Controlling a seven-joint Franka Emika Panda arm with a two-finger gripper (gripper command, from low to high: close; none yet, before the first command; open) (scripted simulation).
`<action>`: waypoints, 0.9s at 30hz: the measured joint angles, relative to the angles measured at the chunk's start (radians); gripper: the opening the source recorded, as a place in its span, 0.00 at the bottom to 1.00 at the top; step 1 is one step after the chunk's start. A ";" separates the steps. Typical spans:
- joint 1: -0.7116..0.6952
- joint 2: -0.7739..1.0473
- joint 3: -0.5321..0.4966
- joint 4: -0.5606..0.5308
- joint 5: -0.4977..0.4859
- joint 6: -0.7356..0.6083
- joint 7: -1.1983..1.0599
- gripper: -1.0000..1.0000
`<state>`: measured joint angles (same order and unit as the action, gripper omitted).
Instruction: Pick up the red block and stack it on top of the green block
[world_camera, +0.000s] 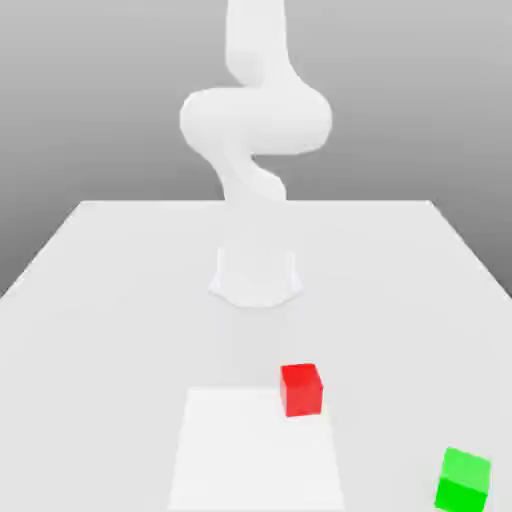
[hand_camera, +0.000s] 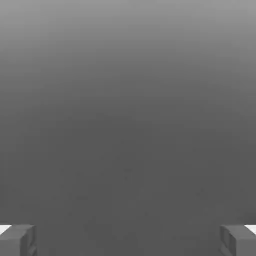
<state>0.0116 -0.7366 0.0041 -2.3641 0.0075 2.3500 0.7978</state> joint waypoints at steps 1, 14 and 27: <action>0.006 0.031 0.002 -0.031 0.004 0.024 -0.001 0.50; 0.072 0.448 0.062 -0.431 0.035 0.341 -0.004 0.50; 0.131 0.923 0.023 -0.518 -0.068 0.719 0.078 0.00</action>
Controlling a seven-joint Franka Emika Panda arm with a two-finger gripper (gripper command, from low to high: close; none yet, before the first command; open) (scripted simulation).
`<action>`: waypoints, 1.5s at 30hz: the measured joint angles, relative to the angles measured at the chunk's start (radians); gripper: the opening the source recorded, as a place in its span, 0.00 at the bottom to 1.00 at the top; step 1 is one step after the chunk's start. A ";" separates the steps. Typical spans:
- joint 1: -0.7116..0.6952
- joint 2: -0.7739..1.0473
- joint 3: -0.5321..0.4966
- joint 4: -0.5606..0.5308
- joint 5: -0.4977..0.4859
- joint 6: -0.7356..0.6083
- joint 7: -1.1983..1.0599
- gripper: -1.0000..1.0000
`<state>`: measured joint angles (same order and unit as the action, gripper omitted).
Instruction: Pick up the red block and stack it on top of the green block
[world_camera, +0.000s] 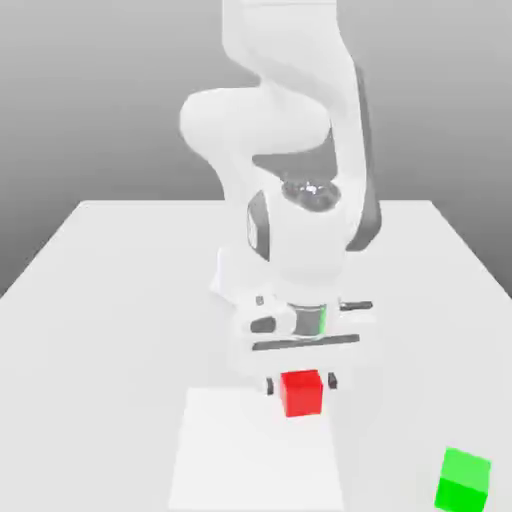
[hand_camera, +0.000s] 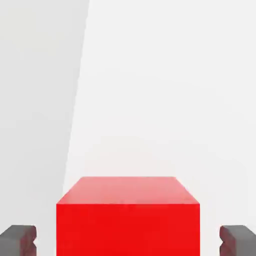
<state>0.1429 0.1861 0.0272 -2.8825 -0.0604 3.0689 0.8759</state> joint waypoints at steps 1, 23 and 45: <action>0.000 0.000 0.000 0.000 -0.001 0.000 0.001 0.00; 0.109 -0.099 0.068 0.306 0.013 -0.408 -0.208 0.00; 0.169 0.108 0.127 0.597 -0.023 -0.494 -0.346 1.00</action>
